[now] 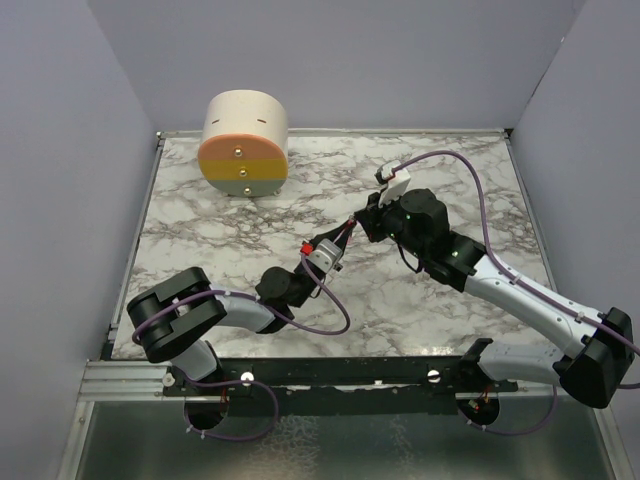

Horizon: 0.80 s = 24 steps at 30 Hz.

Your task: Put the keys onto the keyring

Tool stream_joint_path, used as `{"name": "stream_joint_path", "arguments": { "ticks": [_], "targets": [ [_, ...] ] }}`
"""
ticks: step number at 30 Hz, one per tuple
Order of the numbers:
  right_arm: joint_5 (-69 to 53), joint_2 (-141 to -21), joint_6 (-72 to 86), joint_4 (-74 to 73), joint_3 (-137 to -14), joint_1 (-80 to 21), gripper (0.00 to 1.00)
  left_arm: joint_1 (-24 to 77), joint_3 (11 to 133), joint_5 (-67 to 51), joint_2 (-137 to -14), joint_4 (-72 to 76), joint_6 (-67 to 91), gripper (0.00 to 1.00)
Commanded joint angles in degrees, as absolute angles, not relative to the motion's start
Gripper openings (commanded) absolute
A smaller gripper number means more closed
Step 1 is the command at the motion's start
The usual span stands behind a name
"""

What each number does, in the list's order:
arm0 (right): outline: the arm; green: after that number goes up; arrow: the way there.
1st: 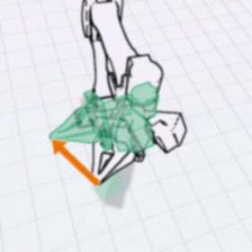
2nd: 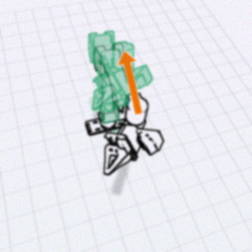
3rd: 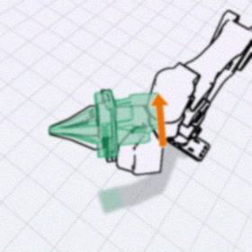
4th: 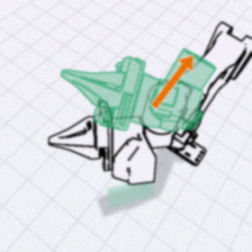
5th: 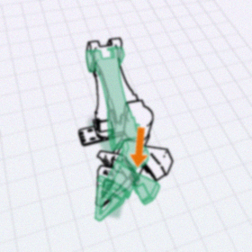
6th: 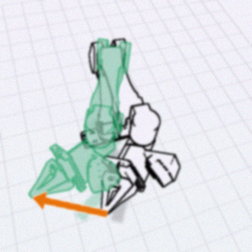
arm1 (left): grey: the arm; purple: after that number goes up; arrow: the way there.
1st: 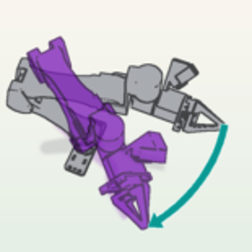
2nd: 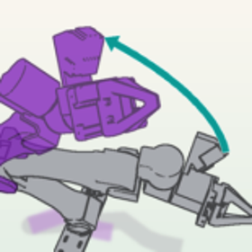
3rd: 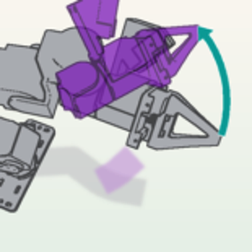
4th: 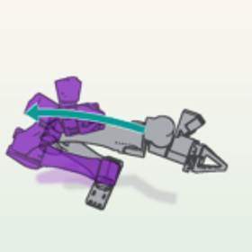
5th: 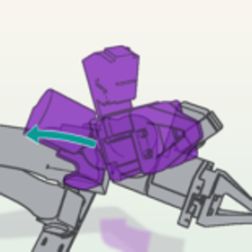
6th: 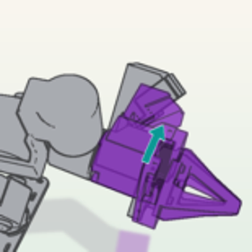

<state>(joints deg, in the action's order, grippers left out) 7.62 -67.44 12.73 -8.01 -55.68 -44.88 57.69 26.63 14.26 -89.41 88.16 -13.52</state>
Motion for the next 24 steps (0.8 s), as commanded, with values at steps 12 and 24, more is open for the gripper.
{"name": "stream_joint_path", "arguments": {
  "ticks": [12,24],
  "targets": [
    [10.50,-64.44,13.16,-8.22,-54.32,-44.91,0.09,56.89,27.65,13.10,-87.51,100.90,-12.62,0.00],
    [14.04,-55.66,9.43,-8.69,-50.77,-44.91,0.33,56.45,26.35,11.60,-86.32,100.81,-11.46,0.00]
  ]
}}
